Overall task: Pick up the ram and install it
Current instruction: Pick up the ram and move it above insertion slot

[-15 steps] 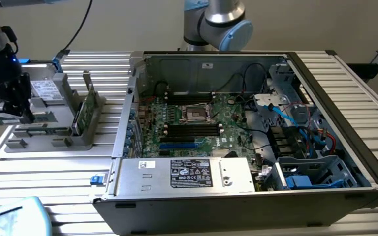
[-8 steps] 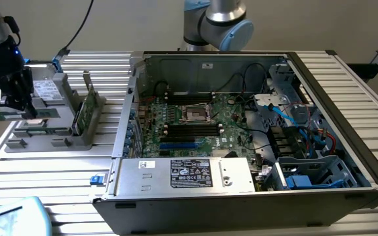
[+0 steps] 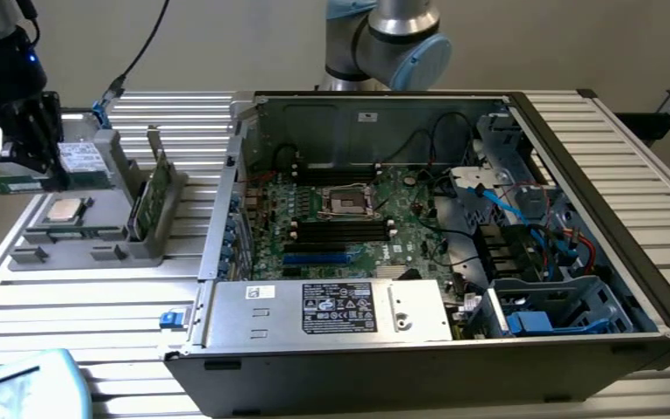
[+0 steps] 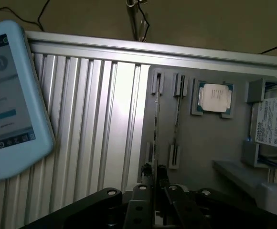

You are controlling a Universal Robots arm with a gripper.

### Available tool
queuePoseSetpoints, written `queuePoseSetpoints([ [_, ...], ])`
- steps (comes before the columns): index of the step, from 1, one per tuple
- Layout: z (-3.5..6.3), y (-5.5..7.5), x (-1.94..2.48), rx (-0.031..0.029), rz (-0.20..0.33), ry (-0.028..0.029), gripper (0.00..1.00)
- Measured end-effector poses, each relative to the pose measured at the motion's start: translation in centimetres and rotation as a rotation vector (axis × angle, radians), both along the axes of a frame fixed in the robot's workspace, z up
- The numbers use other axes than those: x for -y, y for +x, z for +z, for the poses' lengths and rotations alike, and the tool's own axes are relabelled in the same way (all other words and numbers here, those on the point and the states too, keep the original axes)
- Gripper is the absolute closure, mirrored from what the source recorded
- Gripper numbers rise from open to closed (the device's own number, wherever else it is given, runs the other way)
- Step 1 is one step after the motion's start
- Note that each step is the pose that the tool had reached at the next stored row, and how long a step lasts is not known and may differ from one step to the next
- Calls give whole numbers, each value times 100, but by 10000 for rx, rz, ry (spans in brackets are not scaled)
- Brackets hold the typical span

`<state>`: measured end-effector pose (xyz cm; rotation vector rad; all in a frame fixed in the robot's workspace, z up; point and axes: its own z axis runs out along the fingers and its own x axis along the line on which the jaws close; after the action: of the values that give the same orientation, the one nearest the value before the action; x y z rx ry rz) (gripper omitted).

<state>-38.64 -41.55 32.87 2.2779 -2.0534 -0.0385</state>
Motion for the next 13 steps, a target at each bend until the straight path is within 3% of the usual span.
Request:
queuePoseSetpoints([
  [8, 293, 330, 0, -4, 0, 44, 85],
  [13, 407, 543, 0, -25, 0, 85, 85],
])
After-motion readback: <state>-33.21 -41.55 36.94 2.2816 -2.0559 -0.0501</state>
